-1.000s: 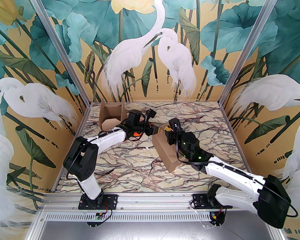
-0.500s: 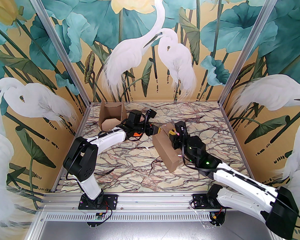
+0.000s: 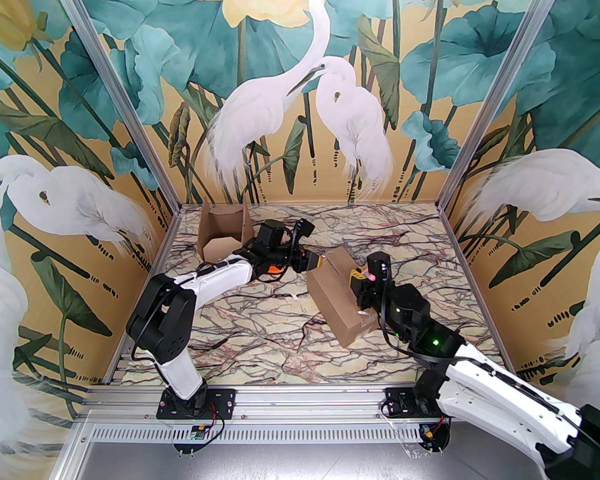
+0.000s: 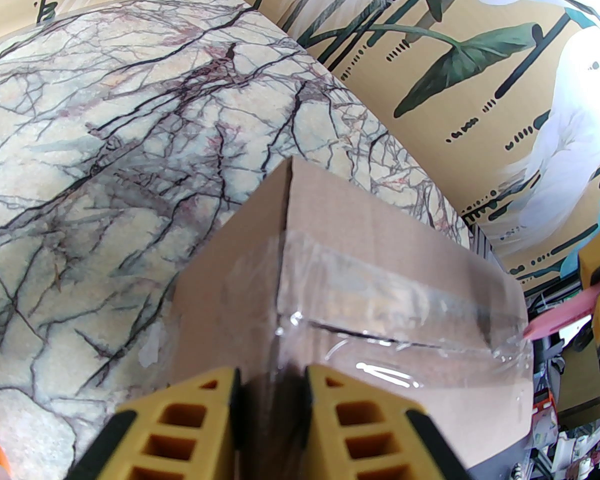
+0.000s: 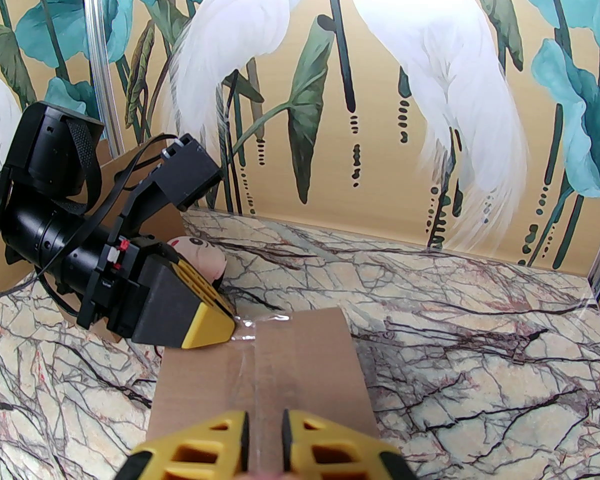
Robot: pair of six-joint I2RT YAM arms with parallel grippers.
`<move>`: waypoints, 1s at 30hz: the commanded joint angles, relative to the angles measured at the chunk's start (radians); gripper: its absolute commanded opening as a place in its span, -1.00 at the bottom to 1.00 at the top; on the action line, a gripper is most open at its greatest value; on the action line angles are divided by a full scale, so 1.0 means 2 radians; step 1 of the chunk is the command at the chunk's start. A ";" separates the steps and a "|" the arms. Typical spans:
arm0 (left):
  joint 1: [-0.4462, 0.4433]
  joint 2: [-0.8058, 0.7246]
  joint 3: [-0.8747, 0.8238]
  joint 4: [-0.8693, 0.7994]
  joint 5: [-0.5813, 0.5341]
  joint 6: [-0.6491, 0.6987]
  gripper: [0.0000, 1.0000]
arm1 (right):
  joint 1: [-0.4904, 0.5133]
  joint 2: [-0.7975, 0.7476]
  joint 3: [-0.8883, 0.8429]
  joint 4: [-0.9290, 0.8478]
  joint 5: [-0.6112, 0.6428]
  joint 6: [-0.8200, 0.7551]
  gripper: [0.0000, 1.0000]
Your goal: Unpack the express box
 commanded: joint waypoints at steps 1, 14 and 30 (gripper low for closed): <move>0.014 0.016 -0.013 -0.070 -0.091 0.002 -0.48 | 0.003 -0.018 -0.014 -0.098 0.004 0.005 -1.00; 0.021 0.013 -0.015 -0.065 -0.096 -0.009 -0.48 | 0.006 -0.052 -0.011 -0.159 -0.003 0.021 -1.00; 0.026 -0.024 -0.032 -0.052 -0.123 -0.027 -0.48 | 0.006 -0.074 -0.023 -0.141 -0.022 0.041 -1.00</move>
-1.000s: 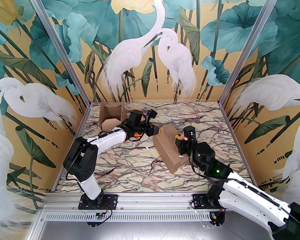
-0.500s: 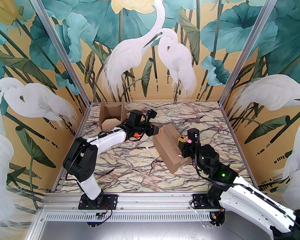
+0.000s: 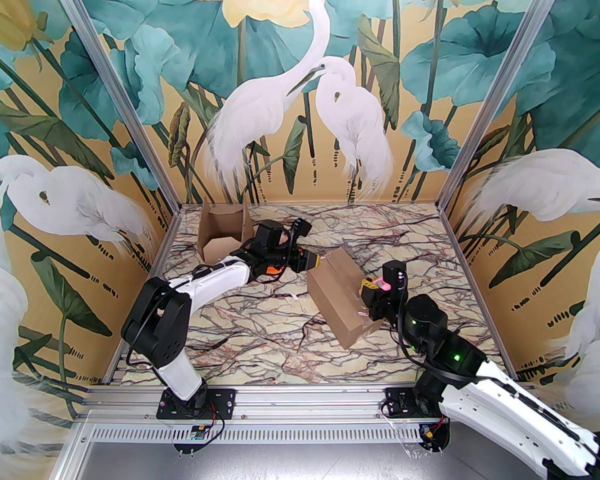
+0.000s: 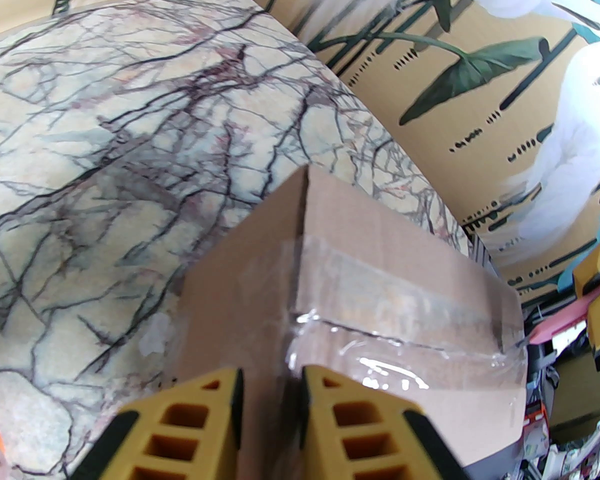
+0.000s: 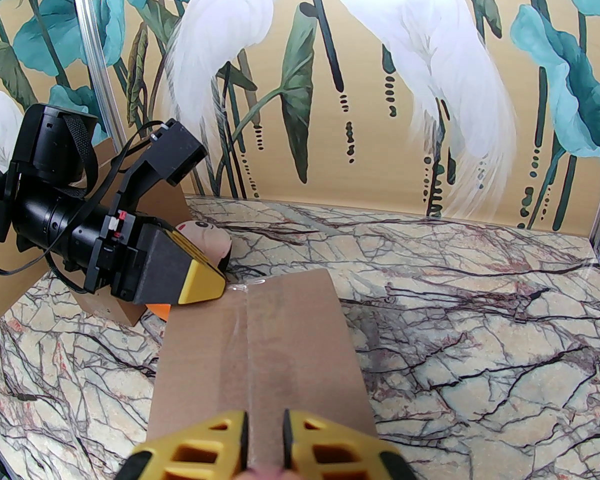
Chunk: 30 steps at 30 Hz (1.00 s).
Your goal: Unpack the express box
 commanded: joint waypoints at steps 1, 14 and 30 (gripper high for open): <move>0.025 -0.004 -0.020 -0.048 -0.098 -0.008 -0.48 | 0.002 0.019 -0.014 -0.040 -0.016 -0.002 -1.00; 0.041 -0.075 -0.009 -0.057 -0.091 0.001 -0.20 | -0.014 0.139 0.011 0.083 -0.064 -0.050 -1.00; 0.014 -0.017 0.114 -0.108 -0.043 0.059 0.27 | -0.066 0.321 0.114 0.156 -0.144 -0.077 -1.00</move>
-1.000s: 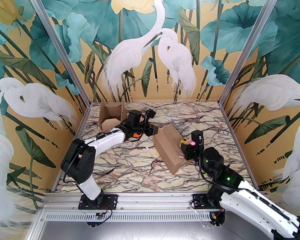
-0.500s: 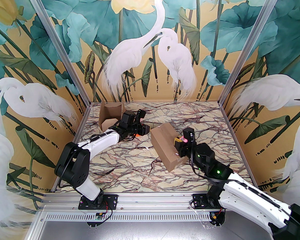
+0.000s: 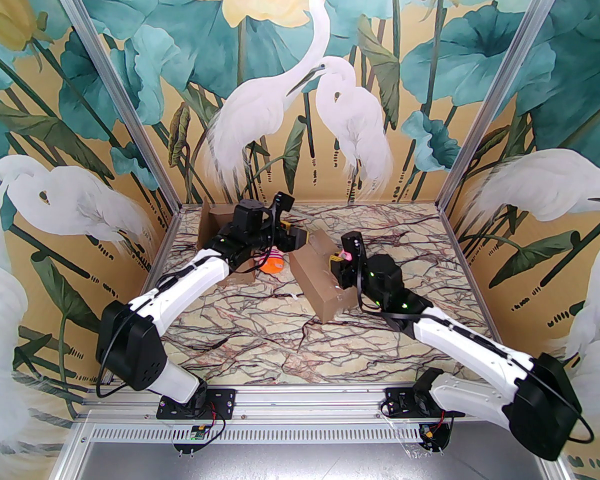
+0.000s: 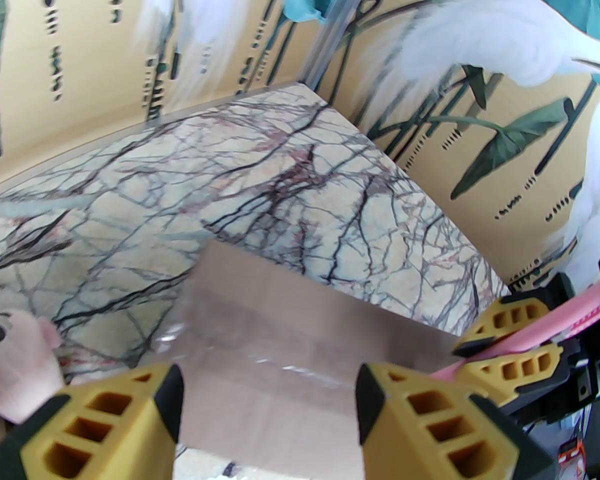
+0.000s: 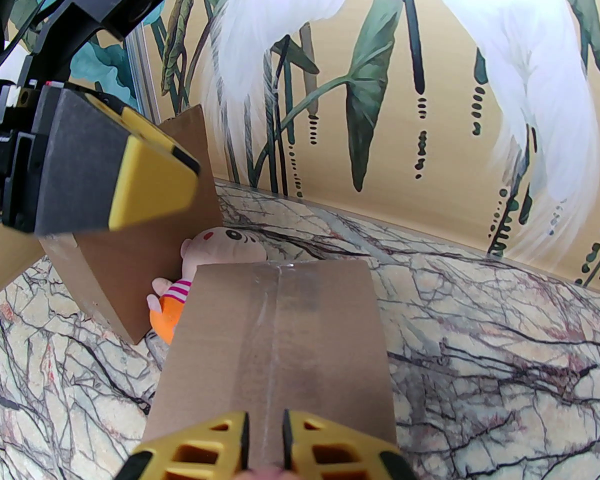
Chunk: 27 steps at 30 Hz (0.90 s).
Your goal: Unpack the express box
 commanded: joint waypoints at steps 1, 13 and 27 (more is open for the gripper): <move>-0.005 0.045 0.033 -0.021 0.037 0.006 0.26 | -0.002 0.021 0.008 -0.021 -0.017 -0.007 -1.00; -0.014 0.145 0.076 0.026 0.095 -0.050 0.17 | -0.002 0.014 -0.003 -0.024 -0.004 -0.002 -1.00; -0.018 0.163 0.032 0.041 -0.009 -0.054 0.09 | 0.012 -0.028 -0.012 -0.067 0.032 0.033 -1.00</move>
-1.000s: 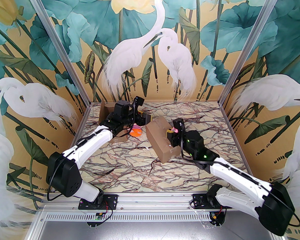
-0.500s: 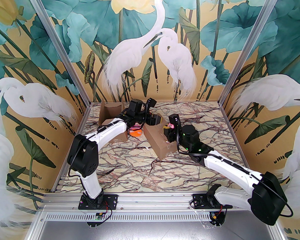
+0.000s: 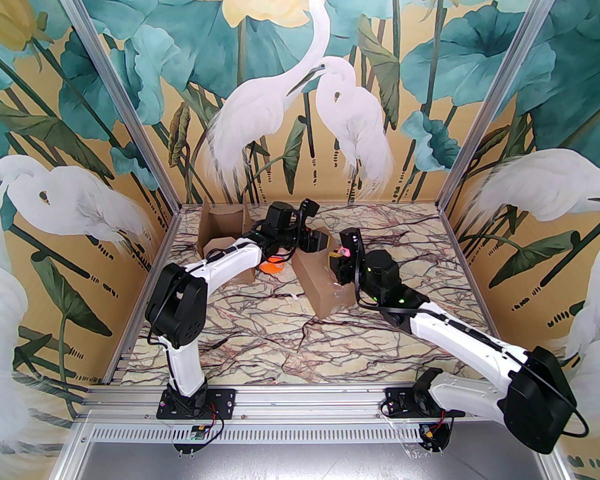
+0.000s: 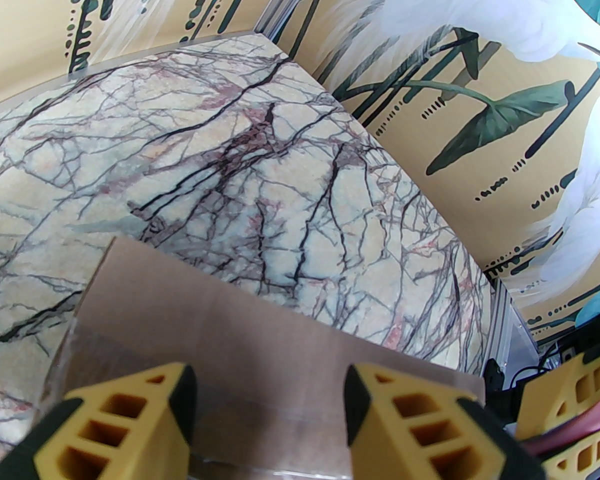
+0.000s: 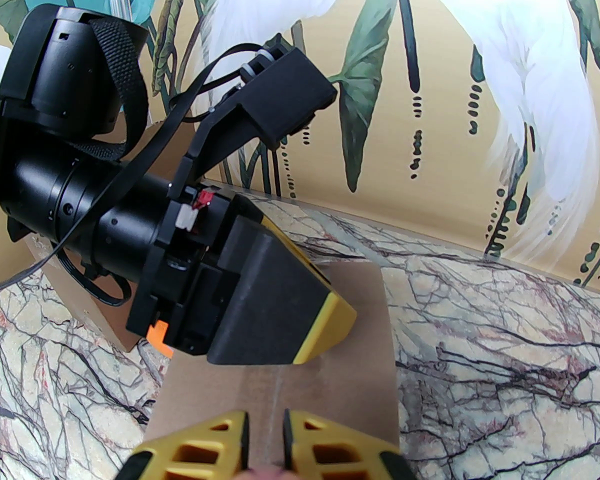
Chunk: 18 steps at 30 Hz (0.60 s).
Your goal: Unpack the express box
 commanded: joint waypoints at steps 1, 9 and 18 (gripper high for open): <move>0.006 0.020 -0.024 -0.021 -0.061 -0.011 0.09 | 0.012 -0.024 -0.017 -0.056 0.015 0.029 -1.00; 0.011 0.028 -0.038 -0.025 -0.095 -0.022 0.07 | 0.043 -0.054 -0.029 -0.096 0.080 0.069 -1.00; 0.023 0.039 -0.044 -0.029 -0.111 -0.038 0.02 | 0.055 -0.091 -0.042 -0.118 0.110 0.095 -1.00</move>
